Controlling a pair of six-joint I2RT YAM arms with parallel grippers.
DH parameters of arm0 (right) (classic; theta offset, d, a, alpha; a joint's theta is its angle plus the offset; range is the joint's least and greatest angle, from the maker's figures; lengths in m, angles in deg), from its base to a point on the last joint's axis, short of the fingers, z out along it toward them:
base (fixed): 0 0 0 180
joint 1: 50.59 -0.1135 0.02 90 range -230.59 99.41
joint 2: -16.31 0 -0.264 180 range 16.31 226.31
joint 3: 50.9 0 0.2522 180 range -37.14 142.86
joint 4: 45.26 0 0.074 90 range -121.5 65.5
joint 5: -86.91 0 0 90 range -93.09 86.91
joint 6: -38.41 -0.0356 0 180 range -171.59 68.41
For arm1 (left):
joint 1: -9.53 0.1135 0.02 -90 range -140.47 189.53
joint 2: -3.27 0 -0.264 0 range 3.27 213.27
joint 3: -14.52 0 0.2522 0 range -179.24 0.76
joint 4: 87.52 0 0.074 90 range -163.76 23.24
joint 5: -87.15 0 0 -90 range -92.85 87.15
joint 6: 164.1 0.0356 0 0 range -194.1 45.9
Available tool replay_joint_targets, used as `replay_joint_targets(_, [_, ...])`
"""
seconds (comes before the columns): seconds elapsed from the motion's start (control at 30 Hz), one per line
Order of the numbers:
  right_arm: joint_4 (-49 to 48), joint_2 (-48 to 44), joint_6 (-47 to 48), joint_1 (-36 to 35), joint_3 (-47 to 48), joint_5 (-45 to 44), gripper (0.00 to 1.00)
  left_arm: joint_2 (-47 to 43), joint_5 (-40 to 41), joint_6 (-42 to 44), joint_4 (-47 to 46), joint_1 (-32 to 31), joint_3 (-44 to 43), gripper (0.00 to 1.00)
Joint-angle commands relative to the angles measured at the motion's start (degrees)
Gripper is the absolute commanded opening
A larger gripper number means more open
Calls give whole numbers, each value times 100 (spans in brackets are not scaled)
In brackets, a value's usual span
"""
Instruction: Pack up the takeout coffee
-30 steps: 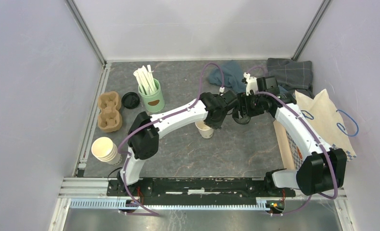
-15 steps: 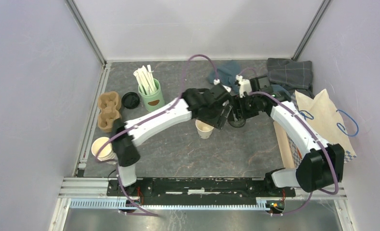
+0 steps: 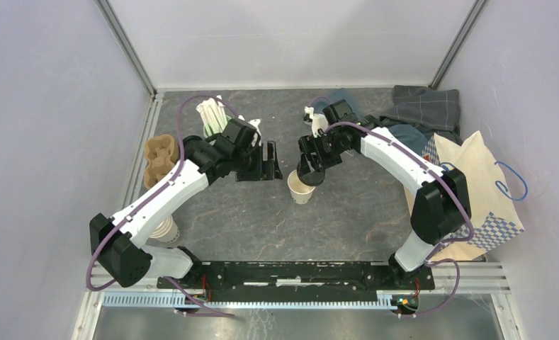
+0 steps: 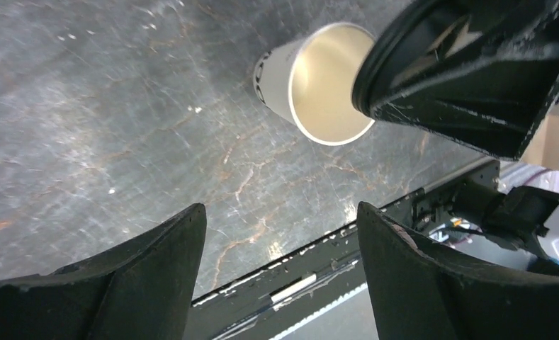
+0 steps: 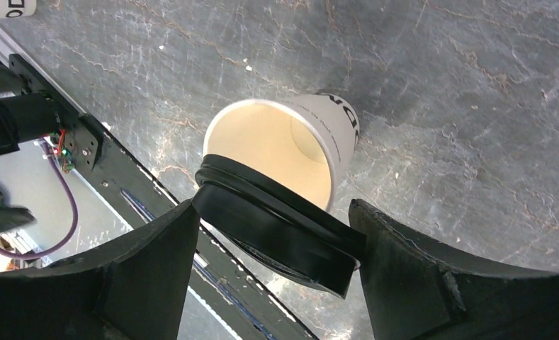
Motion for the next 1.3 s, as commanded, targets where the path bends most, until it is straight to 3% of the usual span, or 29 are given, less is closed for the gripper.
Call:
replay_joint_targets(0.0, [246, 279, -139, -155, 500, -1, 82, -160, -641, -433, -720, -21, 239, 84])
replay_joint_targets(0.27, [715, 639, -36, -470, 994, -421, 83, -248, -776, -513, -881, -12, 537, 84])
replay_joint_targets(0.83, [717, 815, -61, -647, 1003, -759, 87, -357, -811, -366, -832, 89, 718, 84])
replay_joint_targets(1.27, [841, 858, -87, -684, 1294, -847, 98, -359, -932, -285, -833, 225, 752, 85])
